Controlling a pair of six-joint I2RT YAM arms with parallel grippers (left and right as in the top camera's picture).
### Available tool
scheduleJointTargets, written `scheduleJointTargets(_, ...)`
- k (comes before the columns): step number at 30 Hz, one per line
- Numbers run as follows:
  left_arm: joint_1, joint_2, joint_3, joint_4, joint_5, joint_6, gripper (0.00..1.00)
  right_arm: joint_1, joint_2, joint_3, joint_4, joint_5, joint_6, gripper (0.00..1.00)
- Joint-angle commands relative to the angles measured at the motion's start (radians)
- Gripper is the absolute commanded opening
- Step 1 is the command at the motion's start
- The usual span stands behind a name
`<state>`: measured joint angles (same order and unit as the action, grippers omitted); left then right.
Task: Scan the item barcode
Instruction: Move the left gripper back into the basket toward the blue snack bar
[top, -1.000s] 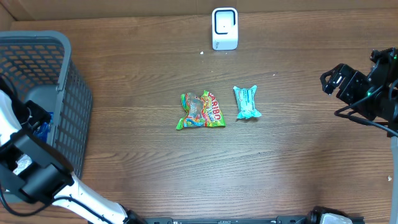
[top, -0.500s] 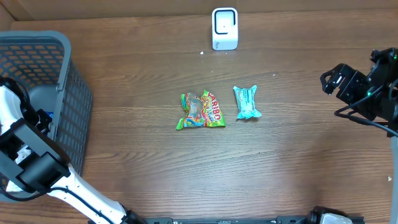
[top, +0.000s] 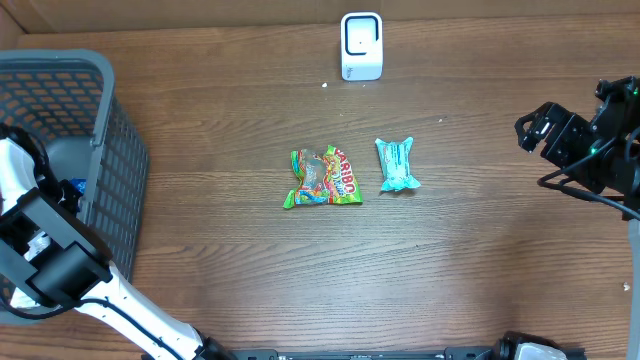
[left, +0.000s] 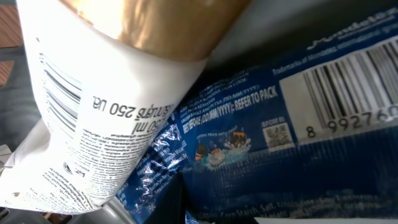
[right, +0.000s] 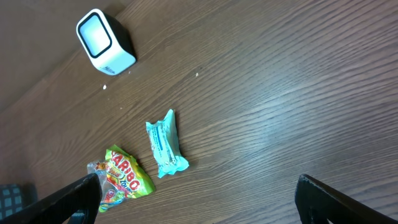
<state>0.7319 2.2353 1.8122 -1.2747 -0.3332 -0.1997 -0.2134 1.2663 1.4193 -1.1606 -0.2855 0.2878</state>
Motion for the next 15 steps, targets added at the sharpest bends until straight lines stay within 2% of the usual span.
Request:
scheduleJointTargets(1,-0.028,0.068,-0.012,0.003,0.149,-0.006,0.04,0.006,-0.002,0.021,0.007,-0.008,-0.003,1.00)
scheduleJointTargets(8,-0.075,0.028,0.047,-0.031,0.344,0.051,0.04,0.006,-0.002,0.021,0.007,-0.009,-0.003,1.00)
scheduleJointTargets(15,-0.151,-0.109,0.255,-0.130,0.386,0.042,0.04,0.006,-0.002,0.021,0.007,-0.009,-0.003,1.00)
